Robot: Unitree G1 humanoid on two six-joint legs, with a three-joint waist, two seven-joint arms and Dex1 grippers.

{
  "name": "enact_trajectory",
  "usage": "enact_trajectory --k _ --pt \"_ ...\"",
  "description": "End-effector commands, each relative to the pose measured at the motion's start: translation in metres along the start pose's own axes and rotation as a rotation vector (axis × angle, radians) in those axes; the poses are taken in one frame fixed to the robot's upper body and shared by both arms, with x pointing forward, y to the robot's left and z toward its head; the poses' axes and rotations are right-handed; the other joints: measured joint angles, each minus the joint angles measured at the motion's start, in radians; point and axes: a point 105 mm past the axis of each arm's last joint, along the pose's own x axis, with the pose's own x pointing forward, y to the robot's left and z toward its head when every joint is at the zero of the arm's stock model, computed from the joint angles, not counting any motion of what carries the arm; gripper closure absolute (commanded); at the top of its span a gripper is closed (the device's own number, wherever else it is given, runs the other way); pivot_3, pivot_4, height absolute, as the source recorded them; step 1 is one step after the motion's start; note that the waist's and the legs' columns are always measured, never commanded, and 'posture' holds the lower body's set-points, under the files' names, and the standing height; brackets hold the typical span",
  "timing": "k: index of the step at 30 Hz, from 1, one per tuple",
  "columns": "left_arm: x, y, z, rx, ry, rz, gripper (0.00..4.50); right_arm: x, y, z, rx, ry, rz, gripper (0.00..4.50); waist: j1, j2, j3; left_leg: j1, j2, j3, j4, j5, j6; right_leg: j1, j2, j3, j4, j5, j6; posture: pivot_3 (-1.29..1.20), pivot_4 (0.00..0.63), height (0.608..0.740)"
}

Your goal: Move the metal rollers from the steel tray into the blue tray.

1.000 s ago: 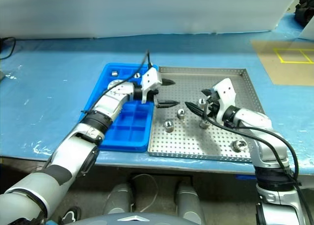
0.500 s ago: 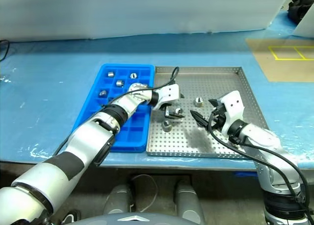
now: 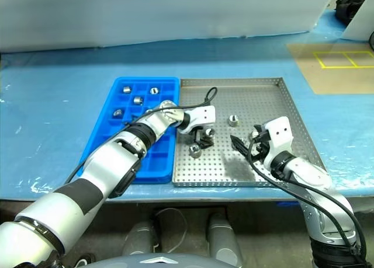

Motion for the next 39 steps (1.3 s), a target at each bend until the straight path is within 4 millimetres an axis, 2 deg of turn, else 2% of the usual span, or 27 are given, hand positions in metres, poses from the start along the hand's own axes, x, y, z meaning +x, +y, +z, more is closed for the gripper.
enact_trajectory --k 1,4,7,8,9,11,14,16,20,24,26,28,30,31,32,34,36,37,39 --pt "0.003 -0.003 0.004 0.021 0.005 -0.021 0.58 -0.006 0.000 0.015 -0.035 -0.063 -0.024 0.00 0.000 0.000 0.000 0.000 0.000 0.000 0.000 0.000 0.000 0.000 0.000 0.000 0.000 0.000 0.000 -0.60 0.150 0.740" --pt "0.005 -0.002 0.003 0.025 0.022 -0.003 1.55 -0.006 0.000 0.014 -0.034 -0.061 -0.031 0.00 -0.001 0.000 0.000 0.000 0.000 0.000 0.000 0.000 0.000 0.000 0.000 0.000 0.000 0.000 0.000 -0.61 0.150 0.740" --pt "0.005 -0.004 0.003 0.031 0.022 -0.021 1.55 -0.006 0.000 0.014 -0.033 -0.061 -0.035 0.00 -0.003 0.000 0.000 0.000 0.000 0.000 0.001 0.000 0.000 0.000 0.000 0.000 0.000 0.000 0.000 -0.61 0.150 0.740" --pt "0.005 -0.004 0.003 0.035 0.021 -0.024 1.93 -0.006 0.000 0.014 -0.033 -0.062 -0.037 0.00 -0.003 0.000 0.000 0.000 0.000 0.000 0.001 0.000 0.000 0.000 0.000 0.000 0.000 0.000 0.000 -0.61 0.150 0.740" --pt "0.005 -0.004 0.003 0.042 0.022 -0.020 2.09 -0.006 0.000 0.014 -0.032 -0.062 -0.038 0.00 -0.003 0.000 0.000 0.000 0.000 0.000 0.001 0.000 0.000 0.000 0.000 0.000 0.000 0.000 0.000 -0.61 0.150 0.740" --pt "0.004 0.001 0.003 0.047 0.028 0.018 2.71 -0.006 0.001 0.013 -0.033 -0.061 -0.036 0.00 -0.003 0.000 0.000 0.000 0.000 0.000 0.001 0.000 0.000 0.000 0.000 0.000 0.000 0.000 0.000 -0.60 0.150 0.740" --pt "0.000 0.001 0.007 0.031 -0.018 -0.004 2.71 -0.003 0.004 0.014 -0.027 -0.061 -0.018 0.00 -0.004 0.000 0.000 0.000 0.000 0.000 0.001 0.000 0.000 0.000 0.000 0.000 0.000 0.000 0.000 -0.59 0.150 0.740" --pt "-0.006 0.004 0.024 -0.031 -0.147 -0.021 2.76 -0.001 0.007 0.014 -0.025 -0.063 0.000 0.00 -0.004 0.000 0.000 0.000 0.000 0.000 0.001 0.000 0.000 0.000 0.000 0.000 0.000 0.000 0.000 -0.58 0.150 0.740" --pt "-0.023 0.018 0.035 0.009 -0.229 0.024 2.76 0.004 0.007 0.017 -0.034 -0.067 0.019 0.00 -0.003 0.000 0.000 0.000 0.000 0.000 0.000 0.000 0.001 0.000 0.000 0.000 0.000 0.000 0.000 -0.55 0.150 0.740" --pt "-0.056 0.033 0.063 0.016 -0.423 0.018 2.76 0.011 0.011 0.024 -0.043 -0.085 0.063 0.00 0.000 0.000 0.000 0.000 0.000 0.000 0.000 0.000 0.000 0.000 0.000 0.000 0.000 0.000 0.000 -0.51 0.150 0.740" --pt "-0.074 0.039 0.066 0.036 -0.481 0.018 2.76 0.017 0.017 0.029 -0.047 -0.096 0.102 0.00 0.000 0.000 0.000 0.000 0.000 0.000 0.000 0.000 0.000 0.000 0.000 0.000 0.000 0.000 0.000 -0.49 0.150 0.740" --pt "-0.095 0.041 0.060 0.050 -0.520 0.009 2.76 0.024 0.027 0.037 -0.047 -0.121 0.161 0.00 0.001 0.000 0.000 0.000 0.001 0.000 -0.001 0.000 0.000 0.000 0.000 0.000 0.000 0.000 0.000 -0.45 0.150 0.740" --pt "-0.117 0.046 0.048 -0.024 -0.584 0.026 2.76 0.034 0.040 0.047 -0.038 -0.154 0.235 0.00 -0.002 0.001 0.001 0.002 0.001 0.001 -0.001 0.000 0.000 0.000 0.000 0.000 0.001 0.000 -0.001 -0.43 0.150 0.740" --pt "-0.126 0.048 0.040 -0.048 -0.597 0.054 2.76 0.039 0.044 0.050 -0.029 -0.167 0.262 0.00 -0.002 0.001 0.001 0.003 0.002 0.002 -0.002 0.000 0.000 -0.001 0.001 0.001 0.002 0.001 -0.001 -0.41 0.150 0.740" --pt "-0.137 0.048 0.021 -0.061 -0.572 0.101 2.76 0.048 0.050 0.054 -0.033 -0.177 0.294 0.00 -0.003 0.001 0.001 0.004 0.002 0.003 -0.002 0.000 -0.001 -0.001 0.001 0.001 0.002 0.001 -0.001 -0.38 0.150 0.740" --pt "-0.148 0.045 0.000 -0.060 -0.529 0.153 2.76 0.059 0.057 0.059 -0.041 -0.188 0.334 0.00 0.000 0.002 0.001 0.007 0.004 0.006 -0.003 0.000 -0.002 -0.001 0.003 0.003 0.003 0.001 -0.002 -0.34 0.150 0.740" --pt "-0.171 0.035 -0.018 -0.056 -0.504 0.195 2.76 0.073 0.073 0.072 -0.038 -0.221 0.416 0.00 0.006 0.002 0.001 0.006 0.006 0.006 -0.004 0.001 -0.003 -0.001 0.003 0.002 0.003 0.001 -0.002 -0.26 0.150 0.740" --pt "-0.184 0.030 -0.024 -0.060 -0.493 0.227 2.76 0.079 0.081 0.077 -0.041 -0.235 0.462 0.00 0.006 0.002 0.002 0.006 0.007 0.007 -0.004 0.001 -0.003 -0.001 0.004 0.002 0.003 0.001 -0.003 -0.22 0.150 0.740" --pt "-0.199 0.022 -0.030 -0.062 -0.467 0.272 2.76 0.086 0.089 0.083 -0.050 -0.246 0.514 0.00 0.028 0.001 0.004 0.003 0.008 0.007 -0.004 0.003 -0.005 -0.003 0.004 0.000 0.004 0.001 -0.004 -0.15 0.150 0.740"
